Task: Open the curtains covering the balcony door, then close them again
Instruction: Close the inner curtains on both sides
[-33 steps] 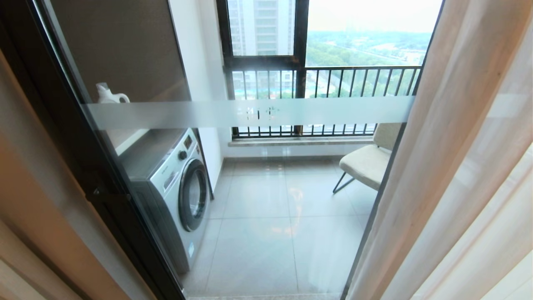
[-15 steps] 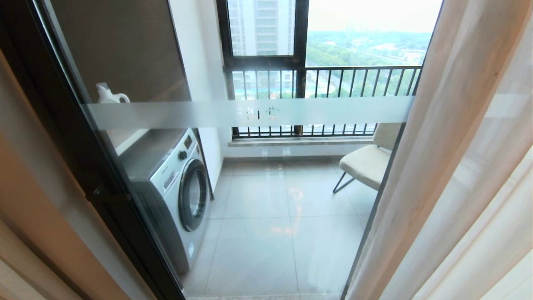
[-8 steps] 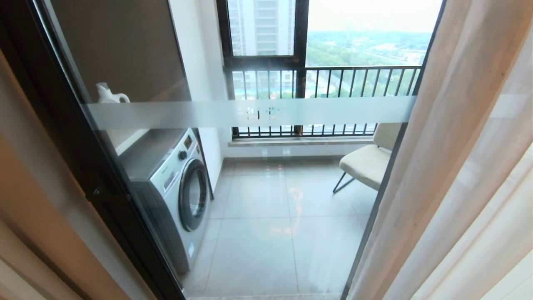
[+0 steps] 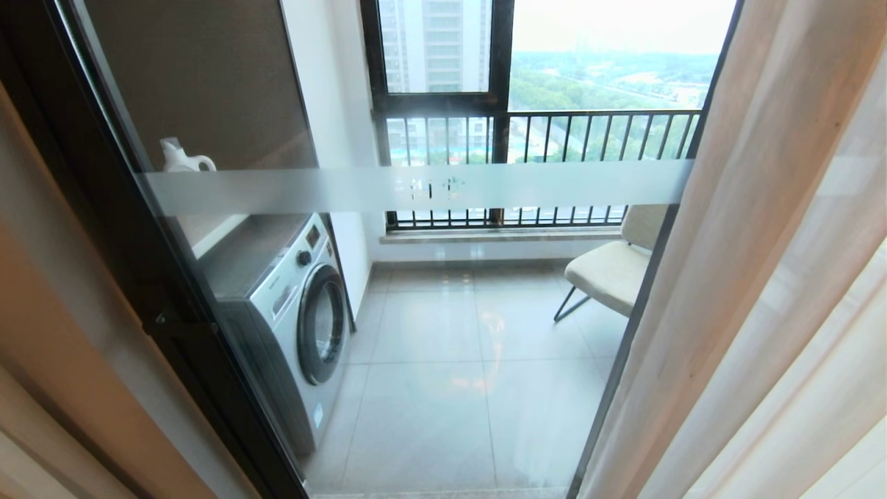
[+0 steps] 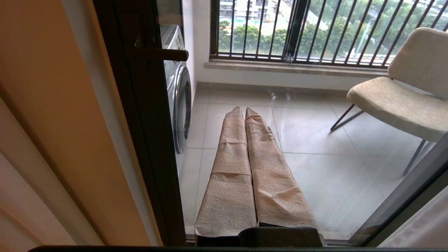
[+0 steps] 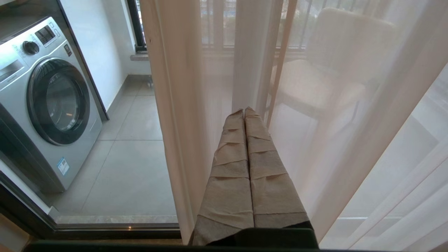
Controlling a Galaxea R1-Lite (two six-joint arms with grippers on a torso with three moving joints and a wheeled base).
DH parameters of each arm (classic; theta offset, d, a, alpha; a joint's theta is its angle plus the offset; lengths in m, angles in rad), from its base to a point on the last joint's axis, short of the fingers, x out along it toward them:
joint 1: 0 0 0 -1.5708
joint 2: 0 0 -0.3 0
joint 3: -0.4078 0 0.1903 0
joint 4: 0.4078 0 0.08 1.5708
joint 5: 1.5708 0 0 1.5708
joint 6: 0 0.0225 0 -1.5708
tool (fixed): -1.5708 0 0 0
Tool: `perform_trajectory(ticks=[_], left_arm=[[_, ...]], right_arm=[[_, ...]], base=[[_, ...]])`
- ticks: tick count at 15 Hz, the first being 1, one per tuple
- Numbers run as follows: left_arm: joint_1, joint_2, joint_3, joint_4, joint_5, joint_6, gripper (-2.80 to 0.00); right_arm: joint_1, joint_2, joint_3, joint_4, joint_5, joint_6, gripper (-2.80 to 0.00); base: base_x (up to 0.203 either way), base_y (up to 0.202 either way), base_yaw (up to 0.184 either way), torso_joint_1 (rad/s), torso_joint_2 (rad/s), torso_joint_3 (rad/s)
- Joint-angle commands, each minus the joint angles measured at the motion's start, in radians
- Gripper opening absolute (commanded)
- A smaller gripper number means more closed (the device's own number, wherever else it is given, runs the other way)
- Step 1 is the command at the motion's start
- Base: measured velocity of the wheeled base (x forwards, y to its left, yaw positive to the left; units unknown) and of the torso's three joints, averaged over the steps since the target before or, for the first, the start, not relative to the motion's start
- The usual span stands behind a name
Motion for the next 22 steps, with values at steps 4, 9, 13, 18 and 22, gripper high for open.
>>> perform_trajectory(ticks=[4,9,13,18,22], left_arm=[[0.0,0.0,0.0,0.0,0.0,-0.001,-2.8],[0.0,0.0,0.0,0.0,0.0,-0.001,-2.8],[0.0,0.0,0.0,0.0,0.0,-0.001,-2.8],[0.0,0.0,-0.001,0.0,0.0,-0.001,-2.8],[0.0,0.0,0.0,0.0,0.0,-0.001,-2.8]], right_arm=[[0.0,0.0,0.0,0.0,0.0,-0.001,-2.8],[0.0,0.0,0.0,0.0,0.0,-0.001,-2.8],[0.0,0.0,0.0,0.0,0.0,-0.001,-2.8],[0.0,0.0,0.0,0.0,0.0,-0.001,-2.8],[0.0,0.0,0.0,0.0,0.0,-0.001,-2.8]], base=[[0.0,0.0,0.0,0.0,0.0,0.0],[0.0,0.083,0.001,0.005,0.0,0.001],[0.0,0.19,0.001,0.001,0.0,0.003],[0.0,0.191,0.0,0.0,0.0,0.002],[0.0,0.157,0.0,0.001,0.0,0.002]])
